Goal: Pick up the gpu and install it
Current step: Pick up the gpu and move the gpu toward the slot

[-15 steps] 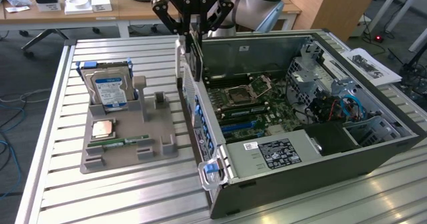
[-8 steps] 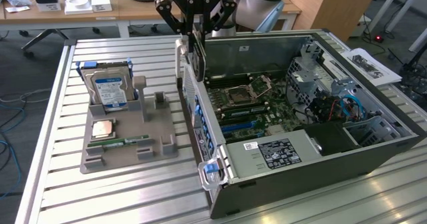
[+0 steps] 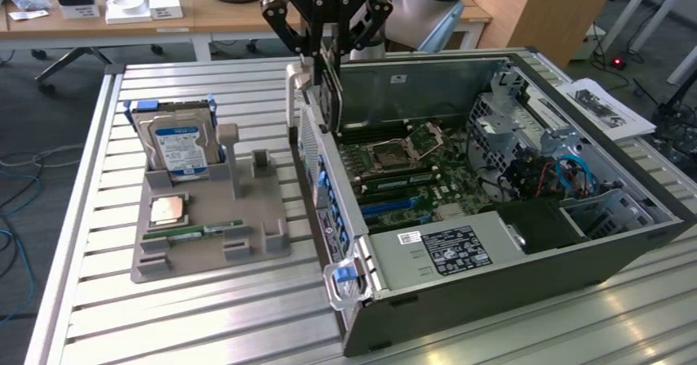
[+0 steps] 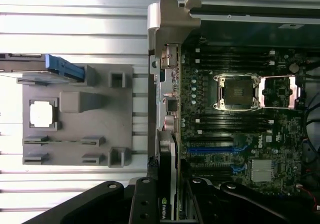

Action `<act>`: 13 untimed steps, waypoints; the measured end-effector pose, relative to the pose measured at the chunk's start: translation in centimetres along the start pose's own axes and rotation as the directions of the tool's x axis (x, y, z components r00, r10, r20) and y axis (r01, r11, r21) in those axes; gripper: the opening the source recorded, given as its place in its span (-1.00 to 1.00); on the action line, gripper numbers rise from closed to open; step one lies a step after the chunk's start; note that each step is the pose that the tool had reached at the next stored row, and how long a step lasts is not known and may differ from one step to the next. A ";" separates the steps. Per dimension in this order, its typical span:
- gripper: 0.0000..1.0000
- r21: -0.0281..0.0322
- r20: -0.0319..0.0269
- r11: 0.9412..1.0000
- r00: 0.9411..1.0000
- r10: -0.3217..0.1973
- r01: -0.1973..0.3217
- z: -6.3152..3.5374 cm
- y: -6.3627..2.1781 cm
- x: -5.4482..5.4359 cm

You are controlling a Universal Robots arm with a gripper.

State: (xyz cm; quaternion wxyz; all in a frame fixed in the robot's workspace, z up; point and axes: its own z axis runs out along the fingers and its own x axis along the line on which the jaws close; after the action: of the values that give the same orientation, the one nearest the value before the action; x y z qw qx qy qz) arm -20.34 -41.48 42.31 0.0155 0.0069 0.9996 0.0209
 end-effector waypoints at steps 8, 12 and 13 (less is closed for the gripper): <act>-0.47 0.000 0.000 1.000 1.000 0.000 0.000 0.03 0.03 -0.8; -0.47 0.000 0.000 1.000 1.000 0.000 0.000 0.04 0.05 -1.4; -0.47 0.000 0.000 1.000 1.000 0.000 0.000 0.05 0.06 -1.6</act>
State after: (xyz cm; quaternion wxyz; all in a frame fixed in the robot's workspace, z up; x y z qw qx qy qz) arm -18.71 -41.45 42.31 0.0155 0.0070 0.9996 0.0208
